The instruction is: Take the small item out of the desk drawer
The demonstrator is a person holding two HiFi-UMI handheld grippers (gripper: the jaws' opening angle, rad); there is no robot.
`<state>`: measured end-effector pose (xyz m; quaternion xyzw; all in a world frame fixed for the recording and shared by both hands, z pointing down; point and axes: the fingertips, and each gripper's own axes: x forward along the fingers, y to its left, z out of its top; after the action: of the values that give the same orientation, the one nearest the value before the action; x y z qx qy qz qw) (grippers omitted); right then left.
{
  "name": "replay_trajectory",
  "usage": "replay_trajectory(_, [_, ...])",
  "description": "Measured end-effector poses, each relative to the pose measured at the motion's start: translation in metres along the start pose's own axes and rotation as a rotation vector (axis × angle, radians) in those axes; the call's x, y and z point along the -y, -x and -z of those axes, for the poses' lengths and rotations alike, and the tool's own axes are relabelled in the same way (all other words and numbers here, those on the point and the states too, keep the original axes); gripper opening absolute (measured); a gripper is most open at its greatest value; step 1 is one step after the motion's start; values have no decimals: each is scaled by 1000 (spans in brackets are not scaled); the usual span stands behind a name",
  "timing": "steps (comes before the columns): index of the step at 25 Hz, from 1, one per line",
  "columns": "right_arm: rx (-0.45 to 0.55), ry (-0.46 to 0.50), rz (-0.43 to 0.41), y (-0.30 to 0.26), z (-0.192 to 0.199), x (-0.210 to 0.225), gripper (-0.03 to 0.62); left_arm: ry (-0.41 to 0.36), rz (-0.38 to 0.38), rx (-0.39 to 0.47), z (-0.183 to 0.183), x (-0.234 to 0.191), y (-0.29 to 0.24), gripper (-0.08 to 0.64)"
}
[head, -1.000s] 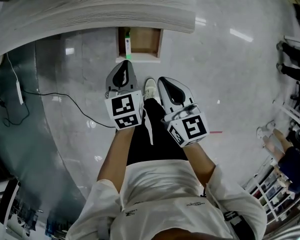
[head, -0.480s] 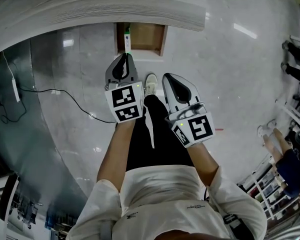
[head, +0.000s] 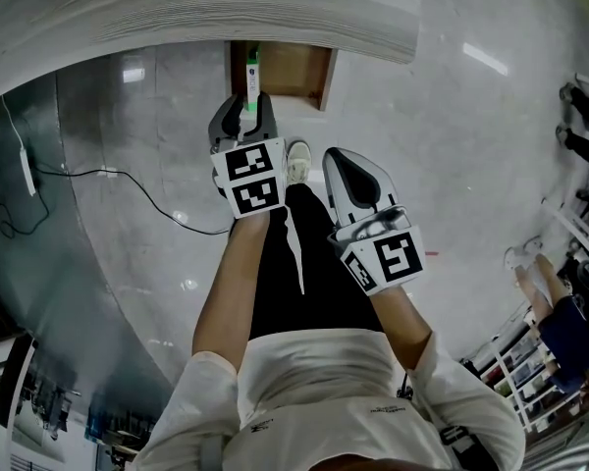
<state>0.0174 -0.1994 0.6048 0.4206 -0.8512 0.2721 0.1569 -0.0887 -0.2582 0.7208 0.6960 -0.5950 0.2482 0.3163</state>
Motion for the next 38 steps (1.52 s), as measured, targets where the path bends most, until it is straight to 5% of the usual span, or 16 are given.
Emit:
replay_trajectory(26, [-56, -16, -9, -4, 16, 6, 31, 2, -58, -218, 39, -11, -58, 160])
replay_trajectory(38, [-50, -21, 7, 2, 16, 6, 31, 18, -75, -247, 42, -15, -58, 103])
